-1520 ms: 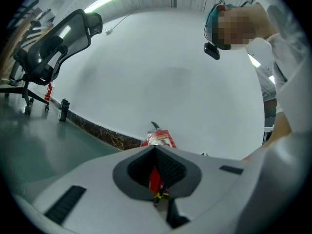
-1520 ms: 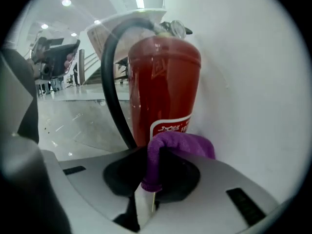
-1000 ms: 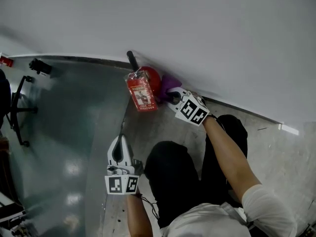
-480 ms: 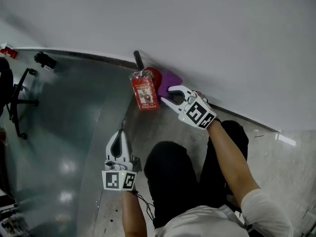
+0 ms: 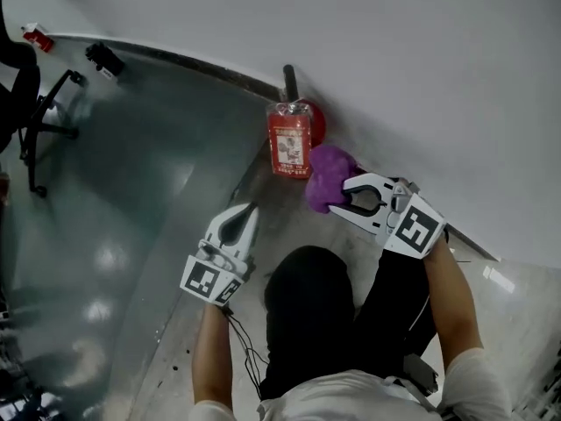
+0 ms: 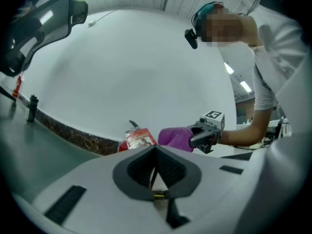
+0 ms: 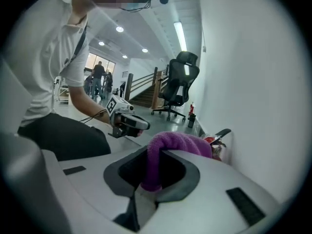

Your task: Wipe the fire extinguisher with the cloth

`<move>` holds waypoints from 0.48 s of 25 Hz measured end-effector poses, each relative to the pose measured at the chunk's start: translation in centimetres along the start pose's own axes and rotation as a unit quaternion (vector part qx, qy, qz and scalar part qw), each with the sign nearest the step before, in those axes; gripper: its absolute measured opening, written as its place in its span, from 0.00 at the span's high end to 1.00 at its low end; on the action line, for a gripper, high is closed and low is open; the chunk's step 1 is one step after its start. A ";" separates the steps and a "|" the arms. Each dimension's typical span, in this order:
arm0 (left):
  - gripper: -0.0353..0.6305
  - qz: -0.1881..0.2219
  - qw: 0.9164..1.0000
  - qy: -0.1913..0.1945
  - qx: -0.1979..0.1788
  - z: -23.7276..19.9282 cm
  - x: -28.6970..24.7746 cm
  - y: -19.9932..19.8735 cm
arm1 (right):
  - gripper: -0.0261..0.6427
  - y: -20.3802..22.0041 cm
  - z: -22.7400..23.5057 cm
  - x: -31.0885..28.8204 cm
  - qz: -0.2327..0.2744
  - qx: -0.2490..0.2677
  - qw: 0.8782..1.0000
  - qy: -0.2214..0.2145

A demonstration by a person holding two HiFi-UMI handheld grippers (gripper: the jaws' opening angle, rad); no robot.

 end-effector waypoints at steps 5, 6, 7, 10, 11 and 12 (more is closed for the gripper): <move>0.94 -0.012 0.994 0.103 0.029 0.2 -0.3 2.5 | 0.88 1.5 -2.4 -3.4 -0.029 0.040 0.997 -0.059; 0.94 -0.018 0.992 0.124 0.033 0.4 -0.4 2.9 | 0.88 2.0 -3.1 -3.9 -0.042 0.046 0.995 -0.076; 0.94 -0.025 0.989 0.142 0.032 0.5 -0.4 3.3 | 0.88 2.5 -3.7 -4.3 -0.052 0.046 0.993 -0.092; 0.94 -0.060 0.984 0.167 -0.014 0.9 -1.2 4.3 | 0.88 3.3 -4.5 -4.6 -0.056 0.034 0.990 -0.123; 0.94 -0.075 0.983 0.166 -0.031 0.9 -1.6 4.7 | 0.88 3.5 -4.6 -4.7 -0.058 0.032 0.990 -0.128; 0.94 -0.084 0.982 0.166 -0.044 1.0 -2.0 5.1 | 0.88 3.7 -4.8 -4.7 -0.062 0.031 0.989 -0.134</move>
Point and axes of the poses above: the fingertips, and each gripper's own axes: x backward along the fingers, z to its right, y out of its underside, the point moved 7 cm from there along x, backward along the fingers, and after that the axes turned 11 degrees about -y, right-handed, at the moved point
